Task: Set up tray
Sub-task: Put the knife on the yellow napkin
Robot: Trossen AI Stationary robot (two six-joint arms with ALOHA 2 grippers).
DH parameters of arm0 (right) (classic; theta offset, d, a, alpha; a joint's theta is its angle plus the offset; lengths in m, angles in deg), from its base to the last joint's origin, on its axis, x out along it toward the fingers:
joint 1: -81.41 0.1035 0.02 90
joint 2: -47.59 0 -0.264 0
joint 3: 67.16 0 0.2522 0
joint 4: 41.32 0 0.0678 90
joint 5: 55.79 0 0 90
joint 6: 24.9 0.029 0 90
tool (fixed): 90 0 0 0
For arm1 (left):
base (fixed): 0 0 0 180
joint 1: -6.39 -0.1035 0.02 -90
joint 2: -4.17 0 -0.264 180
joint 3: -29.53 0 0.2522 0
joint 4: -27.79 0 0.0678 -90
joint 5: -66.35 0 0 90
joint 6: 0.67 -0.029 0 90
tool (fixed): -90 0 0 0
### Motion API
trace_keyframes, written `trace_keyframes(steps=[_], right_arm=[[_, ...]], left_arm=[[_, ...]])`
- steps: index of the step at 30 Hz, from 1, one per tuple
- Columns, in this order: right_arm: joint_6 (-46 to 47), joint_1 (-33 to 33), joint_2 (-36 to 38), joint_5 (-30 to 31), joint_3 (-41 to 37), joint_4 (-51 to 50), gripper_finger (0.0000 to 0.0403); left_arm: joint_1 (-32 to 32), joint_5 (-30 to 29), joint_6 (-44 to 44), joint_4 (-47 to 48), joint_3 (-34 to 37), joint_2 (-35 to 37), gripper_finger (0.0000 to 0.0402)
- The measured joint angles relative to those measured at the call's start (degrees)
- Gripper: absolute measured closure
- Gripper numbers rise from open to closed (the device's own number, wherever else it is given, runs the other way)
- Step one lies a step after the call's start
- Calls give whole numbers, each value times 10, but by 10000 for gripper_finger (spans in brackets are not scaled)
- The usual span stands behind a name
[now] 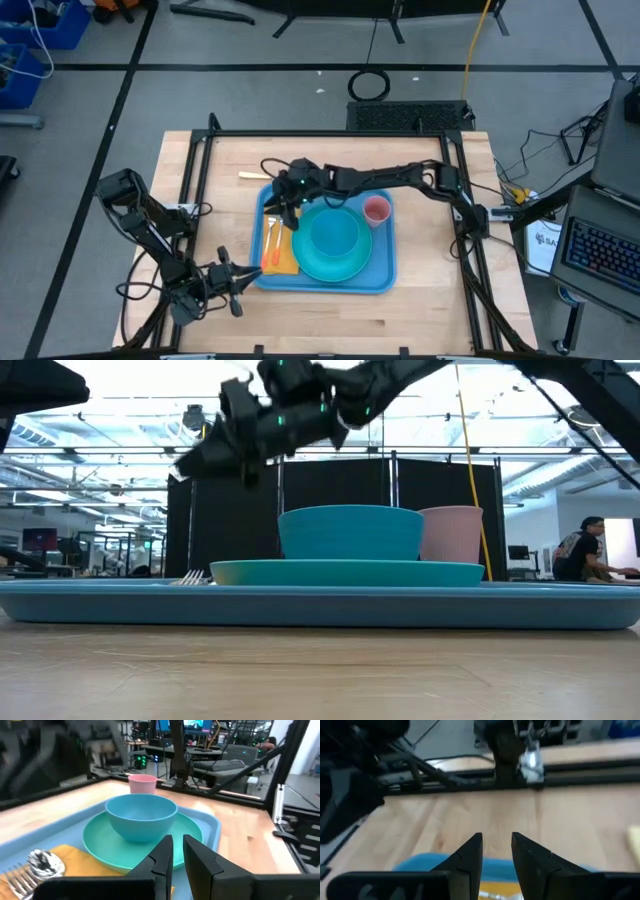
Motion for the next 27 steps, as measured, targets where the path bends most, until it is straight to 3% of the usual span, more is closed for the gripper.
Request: trace_keyframes(steps=[10,18,27], right_arm=[[-68,95,71,93,-32,-21,310],[-62,146,144,97,-178,37,310],[-62,189,249,97,-378,179,310]], left_arm=[[-45,76,32,-2,0,0,355],[-105,121,-47,10,0,54,355],[-247,215,-48,202,-1,208,354]])
